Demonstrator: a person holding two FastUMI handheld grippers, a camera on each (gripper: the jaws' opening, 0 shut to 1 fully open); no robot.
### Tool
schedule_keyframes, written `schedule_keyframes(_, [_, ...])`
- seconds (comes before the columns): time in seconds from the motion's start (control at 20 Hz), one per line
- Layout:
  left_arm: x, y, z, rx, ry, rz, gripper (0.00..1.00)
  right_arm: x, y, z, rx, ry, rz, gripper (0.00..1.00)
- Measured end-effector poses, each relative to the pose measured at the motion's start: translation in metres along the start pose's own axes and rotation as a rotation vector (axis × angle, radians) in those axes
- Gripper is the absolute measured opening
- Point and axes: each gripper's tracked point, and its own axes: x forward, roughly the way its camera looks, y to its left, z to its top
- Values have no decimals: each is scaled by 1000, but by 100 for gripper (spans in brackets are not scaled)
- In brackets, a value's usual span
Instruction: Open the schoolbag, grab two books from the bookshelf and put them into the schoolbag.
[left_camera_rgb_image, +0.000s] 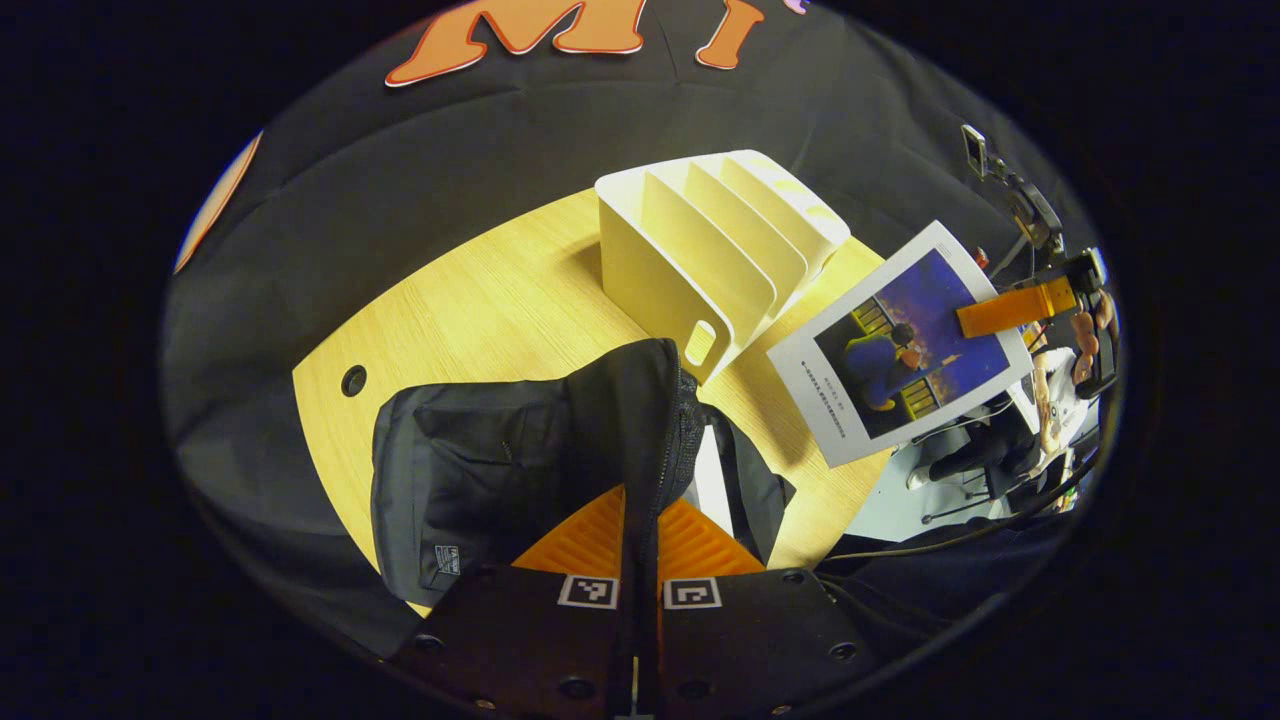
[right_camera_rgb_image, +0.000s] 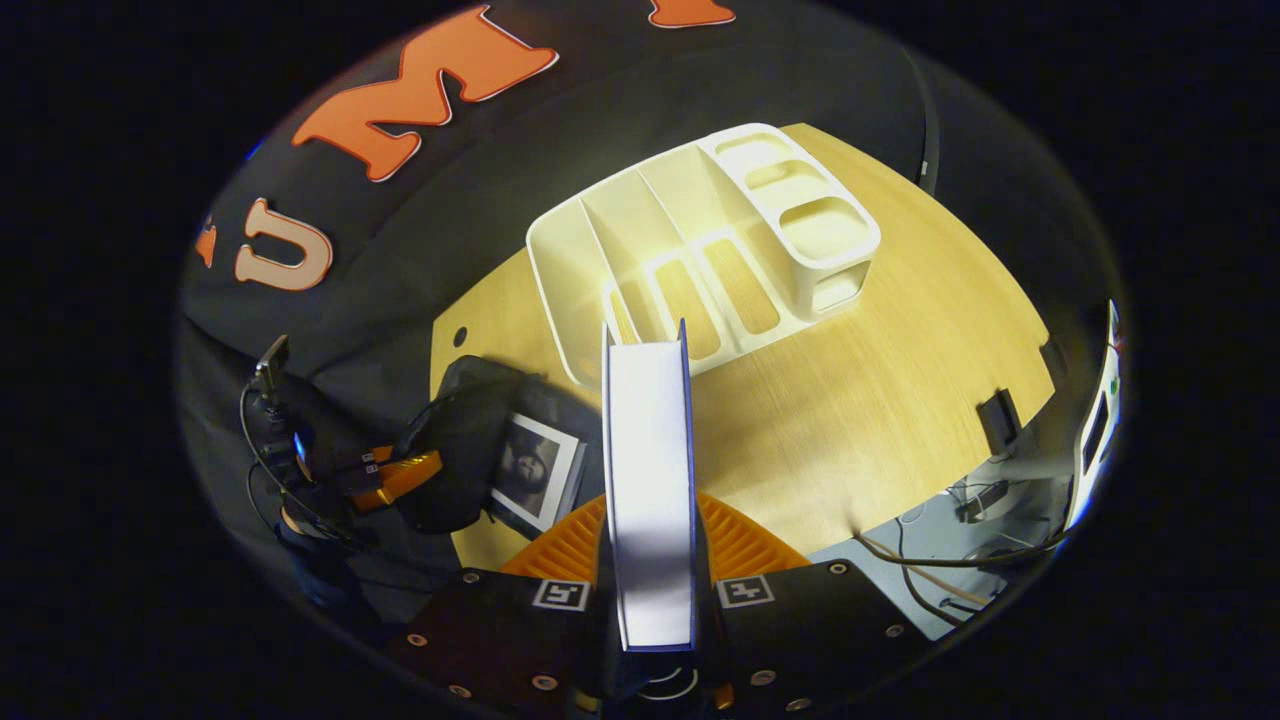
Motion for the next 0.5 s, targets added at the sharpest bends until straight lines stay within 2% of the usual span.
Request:
schedule_keyframes(0.25, [-3, 2, 2, -8, -9, 10, 3, 7, 13, -6, 70, -32, 101, 31])
schedule_keyframes(0.5, [-14, 5, 5, -6, -22, 14, 3, 18, 36, -22, 133, -51, 242, 31])
